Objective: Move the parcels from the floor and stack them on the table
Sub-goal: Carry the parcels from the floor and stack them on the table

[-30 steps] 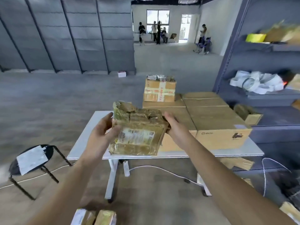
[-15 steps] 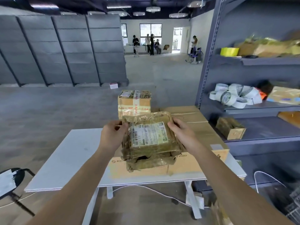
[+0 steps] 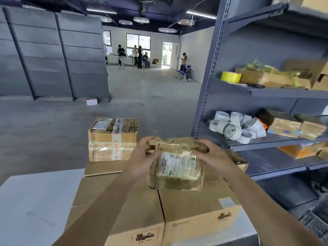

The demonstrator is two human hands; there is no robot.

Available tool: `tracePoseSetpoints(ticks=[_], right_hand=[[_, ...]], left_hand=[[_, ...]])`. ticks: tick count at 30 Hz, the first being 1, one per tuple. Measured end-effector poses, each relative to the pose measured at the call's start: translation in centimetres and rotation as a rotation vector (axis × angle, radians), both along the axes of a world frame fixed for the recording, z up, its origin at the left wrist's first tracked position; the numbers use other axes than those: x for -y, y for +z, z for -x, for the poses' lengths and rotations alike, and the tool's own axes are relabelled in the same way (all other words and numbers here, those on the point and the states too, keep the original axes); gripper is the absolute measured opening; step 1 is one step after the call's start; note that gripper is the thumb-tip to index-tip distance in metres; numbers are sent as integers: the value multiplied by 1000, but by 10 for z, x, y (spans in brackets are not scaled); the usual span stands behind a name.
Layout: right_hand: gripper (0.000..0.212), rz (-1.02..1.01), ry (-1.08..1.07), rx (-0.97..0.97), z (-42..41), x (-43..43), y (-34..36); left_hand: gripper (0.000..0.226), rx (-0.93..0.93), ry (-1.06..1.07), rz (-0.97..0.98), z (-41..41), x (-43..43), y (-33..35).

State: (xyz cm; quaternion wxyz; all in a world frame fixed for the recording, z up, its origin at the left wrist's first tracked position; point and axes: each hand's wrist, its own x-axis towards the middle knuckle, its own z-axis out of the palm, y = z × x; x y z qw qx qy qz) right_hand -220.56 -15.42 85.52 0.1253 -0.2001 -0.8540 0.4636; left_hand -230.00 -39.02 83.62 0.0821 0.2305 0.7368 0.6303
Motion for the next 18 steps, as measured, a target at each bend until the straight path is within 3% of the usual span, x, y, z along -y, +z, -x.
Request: tracePoseSetpoints(ticks=[6,9,13,18], right_hand=[[23,-155,-117,-14,69,-30,-9],[24,-160,-96,-19,99,-35,-22],[22,-151,-59,-43,142,-41,-34],[16,-157,-7,-58,187,-41,-43]], left_hand=[[41,-175,-58,166,79,-33,1],[41,-220,67,267,107,-39,0],[45,-463,227,533,146,-31,-3],[58,-338,192,884,182,-15,-16]])
